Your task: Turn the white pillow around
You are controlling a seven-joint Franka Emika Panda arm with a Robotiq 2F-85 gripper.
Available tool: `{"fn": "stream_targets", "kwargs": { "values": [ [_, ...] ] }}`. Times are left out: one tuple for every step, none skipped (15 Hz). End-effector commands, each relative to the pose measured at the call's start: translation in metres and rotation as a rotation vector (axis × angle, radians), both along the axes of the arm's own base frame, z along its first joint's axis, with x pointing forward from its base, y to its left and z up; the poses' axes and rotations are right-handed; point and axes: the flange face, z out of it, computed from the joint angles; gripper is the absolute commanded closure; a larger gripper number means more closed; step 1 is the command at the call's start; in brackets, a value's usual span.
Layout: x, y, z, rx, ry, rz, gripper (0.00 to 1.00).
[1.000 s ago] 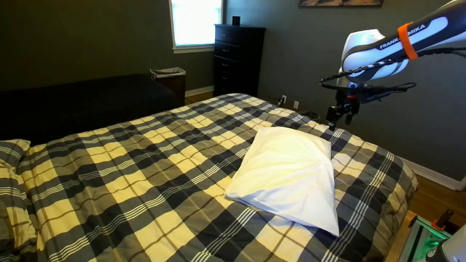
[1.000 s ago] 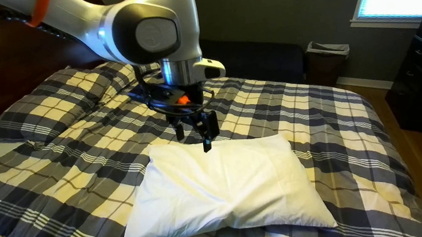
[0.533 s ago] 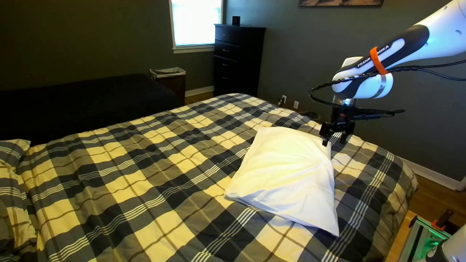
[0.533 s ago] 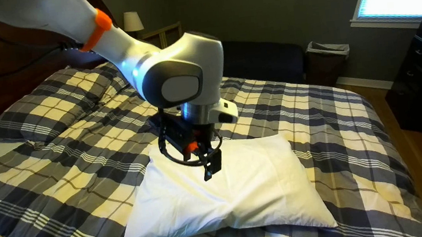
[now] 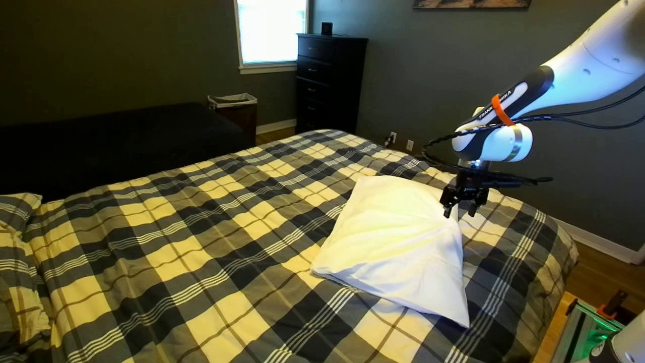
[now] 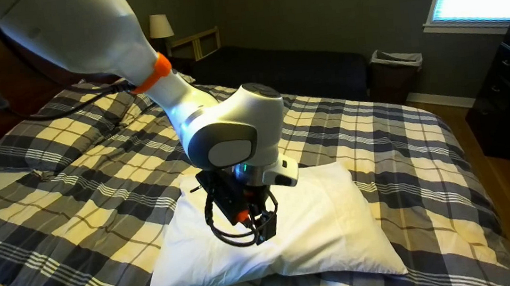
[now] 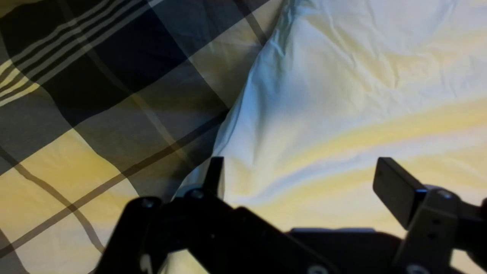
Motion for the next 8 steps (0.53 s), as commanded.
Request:
{"fn": "stream_targets", "kwargs": {
  "values": [
    [-0.003, -0.013, -0.034, -0.014, -0.014, -0.01, 0.0],
    [-0.004, -0.015, -0.041, -0.015, -0.017, -0.014, 0.0],
    [-0.006, -0.019, -0.05, -0.019, -0.016, -0.026, 0.0],
    [-0.008, -0.023, -0.058, -0.025, -0.016, -0.035, 0.0],
    [-0.012, -0.027, -0.064, -0.027, -0.018, -0.048, 0.0],
    [-0.014, -0.03, -0.071, -0.028, -0.021, -0.059, 0.0],
    [-0.017, -0.034, -0.075, -0.029, -0.03, -0.073, 0.0],
    [-0.018, -0.037, -0.08, -0.03, -0.039, -0.087, 0.0]
  ]
}}
